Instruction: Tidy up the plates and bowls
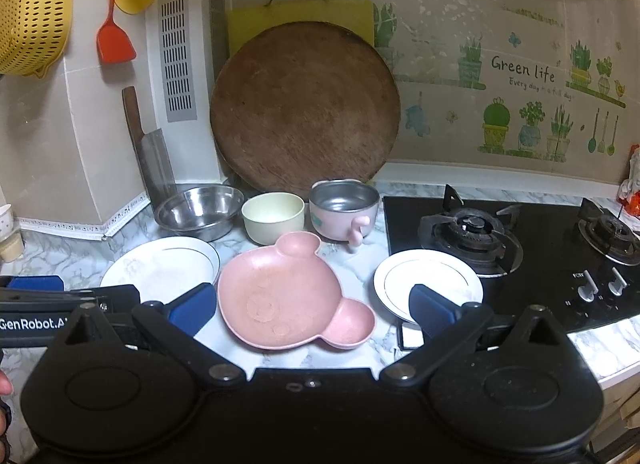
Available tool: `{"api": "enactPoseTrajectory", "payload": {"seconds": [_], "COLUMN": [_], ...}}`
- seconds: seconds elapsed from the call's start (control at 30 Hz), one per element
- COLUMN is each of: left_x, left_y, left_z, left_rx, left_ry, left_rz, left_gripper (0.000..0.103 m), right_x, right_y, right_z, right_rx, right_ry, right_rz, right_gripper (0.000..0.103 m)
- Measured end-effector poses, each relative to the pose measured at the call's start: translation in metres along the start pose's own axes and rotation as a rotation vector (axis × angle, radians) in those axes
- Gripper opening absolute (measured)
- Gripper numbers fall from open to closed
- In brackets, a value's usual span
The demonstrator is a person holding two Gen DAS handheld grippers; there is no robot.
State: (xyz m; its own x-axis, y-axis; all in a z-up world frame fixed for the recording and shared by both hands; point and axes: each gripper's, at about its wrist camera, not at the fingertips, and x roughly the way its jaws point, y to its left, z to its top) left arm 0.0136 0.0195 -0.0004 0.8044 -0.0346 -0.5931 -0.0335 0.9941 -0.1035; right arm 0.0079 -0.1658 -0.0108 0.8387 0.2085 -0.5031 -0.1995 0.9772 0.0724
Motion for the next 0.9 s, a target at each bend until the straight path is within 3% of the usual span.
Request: {"api": "enactPoseTrajectory", "payload": {"seconds": [0.53, 0.9], "left_x": [0.008, 0.01], "left_y": [0.001, 0.009], "left_z": [-0.003, -0.002], "left_rx": [-0.017, -0.03], "left_ry": [0.067, 0.065], "left_rz": [-0.002, -0.005], "left_gripper": [0.098, 0.098], "right_x": [0.007, 0.01], "right_y": [-0.001, 0.001], "right_z": [-0.002, -0.001], "right_rx": [-0.007, -0.009], "right_ry": [0.066, 0.071], "right_rz": [-0.002, 0.003], "right_gripper": [0.103, 0.103]}}
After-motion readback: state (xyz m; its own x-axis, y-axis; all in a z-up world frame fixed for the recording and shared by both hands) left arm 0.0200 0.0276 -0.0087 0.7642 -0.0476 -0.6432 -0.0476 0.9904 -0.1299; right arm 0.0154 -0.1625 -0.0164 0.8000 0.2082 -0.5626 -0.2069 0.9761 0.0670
